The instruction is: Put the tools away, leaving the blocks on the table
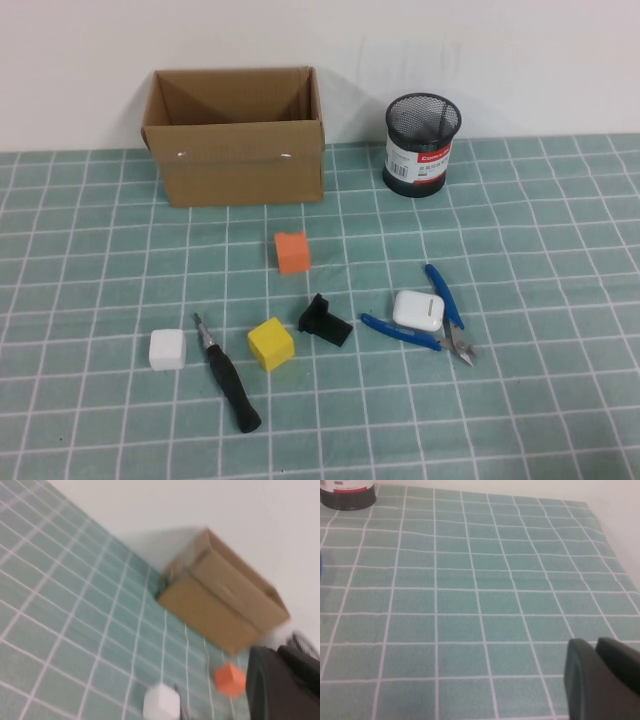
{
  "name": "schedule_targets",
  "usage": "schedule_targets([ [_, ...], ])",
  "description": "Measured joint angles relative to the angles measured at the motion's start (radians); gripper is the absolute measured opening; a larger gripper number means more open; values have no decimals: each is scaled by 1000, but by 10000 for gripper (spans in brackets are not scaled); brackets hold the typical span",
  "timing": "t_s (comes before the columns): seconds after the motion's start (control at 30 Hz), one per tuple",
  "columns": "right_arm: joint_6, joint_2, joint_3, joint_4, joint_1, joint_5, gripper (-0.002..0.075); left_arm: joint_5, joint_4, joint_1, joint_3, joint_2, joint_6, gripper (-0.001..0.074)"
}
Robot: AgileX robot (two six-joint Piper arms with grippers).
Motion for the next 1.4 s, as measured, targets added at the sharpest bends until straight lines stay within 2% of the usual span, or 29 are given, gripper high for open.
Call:
schedule_targets([
  [0.1,0,0,0,0,0,0,-7,169,4,0,-152,121,80,-4],
  [0.3,0,0,0,0,0,0,-8,595,15,0,-459,507,218,-4],
  [0.4,0,0,0,0,0,0,-7,703,8,0,-543,684,298,-4],
  [0.63,0,0,0,0,0,0,-7,639,-120,-26,-588,970,469,-4],
  [0.77,0,0,0,0,0,0,-8,523,-133,-165,-593,1087,484,-4],
  [0.93,0,0,0,0,0,0,-7,451,-71,-376,-644,1241,380,-4],
  [1.1,0,0,0,0,0,0,-8,498,58,-507,-772,1414,229,-4],
  [1.23,0,0,0,0,0,0,-8,538,122,-571,-883,1522,181,-1],
  [1.3,0,0,0,0,0,0,-8,545,133,-579,-916,1560,193,28],
  [1.4,0,0,0,0,0,0,-7,552,164,-582,-950,1605,227,127],
])
